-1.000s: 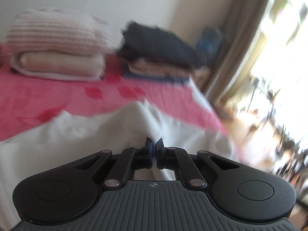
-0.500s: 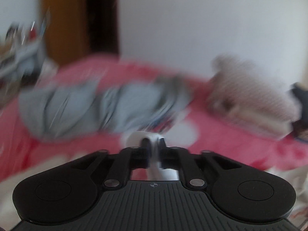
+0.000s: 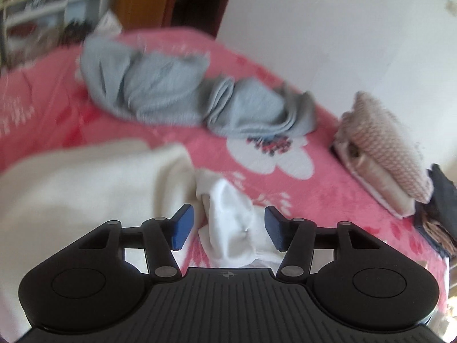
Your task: Fold clothes
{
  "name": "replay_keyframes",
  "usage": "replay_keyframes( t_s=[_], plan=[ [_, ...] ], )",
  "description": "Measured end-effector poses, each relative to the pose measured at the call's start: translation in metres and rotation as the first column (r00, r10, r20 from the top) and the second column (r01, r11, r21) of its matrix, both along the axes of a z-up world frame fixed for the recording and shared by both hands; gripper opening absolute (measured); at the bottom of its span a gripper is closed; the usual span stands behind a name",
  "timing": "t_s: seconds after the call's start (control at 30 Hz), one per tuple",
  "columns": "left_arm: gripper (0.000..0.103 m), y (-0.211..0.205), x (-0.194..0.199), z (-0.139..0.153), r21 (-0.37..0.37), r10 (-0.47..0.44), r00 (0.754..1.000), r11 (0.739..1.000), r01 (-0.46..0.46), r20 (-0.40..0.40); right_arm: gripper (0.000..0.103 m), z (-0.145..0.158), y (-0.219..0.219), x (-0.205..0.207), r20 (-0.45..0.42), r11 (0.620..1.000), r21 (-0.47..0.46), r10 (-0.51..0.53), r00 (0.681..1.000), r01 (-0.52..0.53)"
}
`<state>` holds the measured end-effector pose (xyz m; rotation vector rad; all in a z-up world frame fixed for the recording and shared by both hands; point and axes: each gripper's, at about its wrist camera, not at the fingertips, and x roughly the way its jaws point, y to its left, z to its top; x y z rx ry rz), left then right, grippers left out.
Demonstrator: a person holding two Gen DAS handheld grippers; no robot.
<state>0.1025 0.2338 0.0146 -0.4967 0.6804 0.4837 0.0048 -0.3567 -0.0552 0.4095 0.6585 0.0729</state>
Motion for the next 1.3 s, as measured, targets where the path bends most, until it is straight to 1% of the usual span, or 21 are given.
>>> replay_keyframes(
  t_s=[0.17, 0.3, 0.4, 0.47, 0.5, 0.57, 0.6, 0.63, 0.7, 0.8, 0.83, 0.87, 0.9, 0.93, 0.97, 1.0, 1.13, 1.2, 1.23, 1.27, 1.3],
  plan=[
    [0.062, -0.020, -0.030, 0.019, 0.134, -0.112, 0.992, 0.986, 0.103, 0.060, 0.068, 0.001, 0.024, -0.004, -0.036, 0.994, 0.012, 0.107, 0.994, -0.107],
    [0.067, -0.039, -0.064, 0.022, 0.226, -0.240, 0.966, 0.951, 0.213, 0.099, 0.068, -0.006, 0.028, -0.009, -0.088, 0.991, 0.029, 0.132, 0.987, -0.130],
    [0.070, -0.060, -0.099, 0.012, 0.262, -0.383, 0.917, 0.902, 0.344, 0.114, 0.068, -0.015, 0.025, -0.014, -0.126, 0.982, 0.115, 0.161, 0.979, -0.147],
    [0.071, -0.084, -0.119, 0.000, 0.244, -0.508, 0.858, 0.844, 0.478, 0.076, 0.067, -0.023, 0.024, -0.016, -0.149, 0.973, 0.173, 0.179, 0.973, -0.153],
    [0.071, -0.098, -0.128, -0.008, 0.239, -0.568, 0.821, 0.806, 0.542, 0.052, 0.067, -0.026, 0.023, -0.016, -0.157, 0.970, 0.192, 0.183, 0.970, -0.152],
    [0.071, -0.128, -0.144, -0.022, 0.244, -0.675, 0.738, 0.716, 0.655, 0.001, 0.067, -0.031, 0.019, -0.015, -0.175, 0.968, 0.216, 0.170, 0.970, -0.131],
    [0.071, -0.144, -0.151, -0.029, 0.259, -0.723, 0.691, 0.663, 0.703, -0.023, 0.067, -0.034, 0.016, -0.013, -0.182, 0.966, 0.226, 0.166, 0.969, -0.123],
    [0.071, -0.161, -0.157, -0.037, 0.279, -0.771, 0.635, 0.599, 0.751, -0.053, 0.067, -0.036, 0.013, -0.012, -0.188, 0.966, 0.233, 0.157, 0.969, -0.112],
    [0.071, -0.194, -0.165, -0.053, 0.324, -0.849, 0.512, 0.452, 0.831, -0.128, 0.067, -0.041, 0.008, -0.010, -0.201, 0.966, 0.245, 0.140, 0.970, -0.088],
    [0.071, -0.241, -0.172, -0.080, 0.385, -0.908, 0.325, 0.209, 0.899, -0.266, 0.067, -0.047, 0.000, -0.008, -0.219, 0.964, 0.260, 0.118, 0.969, -0.059],
    [0.071, -0.255, -0.174, -0.091, 0.403, -0.909, 0.274, 0.134, 0.905, -0.314, 0.067, -0.049, -0.002, -0.008, -0.223, 0.964, 0.262, 0.114, 0.968, -0.053],
    [0.071, -0.266, -0.174, -0.102, 0.420, -0.902, 0.245, 0.081, 0.904, -0.354, 0.067, -0.050, -0.003, -0.008, -0.226, 0.963, 0.264, 0.110, 0.968, -0.048],
    [0.070, -0.274, -0.173, -0.112, 0.434, -0.894, 0.224, 0.037, 0.900, -0.389, 0.067, -0.051, -0.005, -0.009, -0.227, 0.963, 0.266, 0.108, 0.968, -0.045],
    [0.070, -0.281, -0.172, -0.120, 0.447, -0.885, 0.209, 0.001, 0.895, -0.415, 0.067, -0.051, -0.006, -0.009, -0.227, 0.962, 0.268, 0.105, 0.968, -0.042],
    [0.070, -0.285, -0.170, -0.126, 0.459, -0.880, 0.205, -0.016, 0.888, -0.428, 0.067, -0.051, -0.006, -0.009, -0.225, 0.962, 0.271, 0.104, 0.969, -0.040],
    [0.070, -0.288, -0.167, -0.129, 0.466, -0.879, 0.211, -0.014, 0.885, -0.427, 0.067, -0.050, -0.007, -0.010, -0.223, 0.962, 0.271, 0.105, 0.969, -0.042],
    [0.066, -0.288, -0.147, -0.131, 0.420, -0.885, 0.239, 0.055, 0.906, -0.400, 0.067, -0.049, -0.009, -0.011, -0.217, 0.965, 0.258, 0.109, 0.970, -0.051],
    [0.058, -0.290, -0.137, -0.132, 0.402, -0.886, 0.248, 0.077, 0.912, -0.392, 0.067, -0.048, -0.011, -0.012, -0.215, 0.968, 0.245, 0.110, 0.971, -0.055],
    [0.051, -0.290, -0.133, -0.133, 0.397, -0.888, 0.251, 0.086, 0.914, -0.385, 0.067, -0.048, -0.011, -0.012, -0.213, 0.969, 0.239, 0.109, 0.971, -0.056],
    [0.039, -0.291, -0.128, -0.133, 0.393, -0.891, 0.257, 0.099, 0.914, -0.375, 0.067, -0.048, -0.011, -0.012, -0.213, 0.970, 0.237, 0.107, 0.971, -0.055],
    [0.032, -0.293, -0.125, -0.134, 0.387, -0.891, 0.269, 0.118, 0.914, -0.365, 0.067, -0.048, -0.011, -0.012, -0.213, 0.969, 0.240, 0.104, 0.971, -0.051]
  ],
)
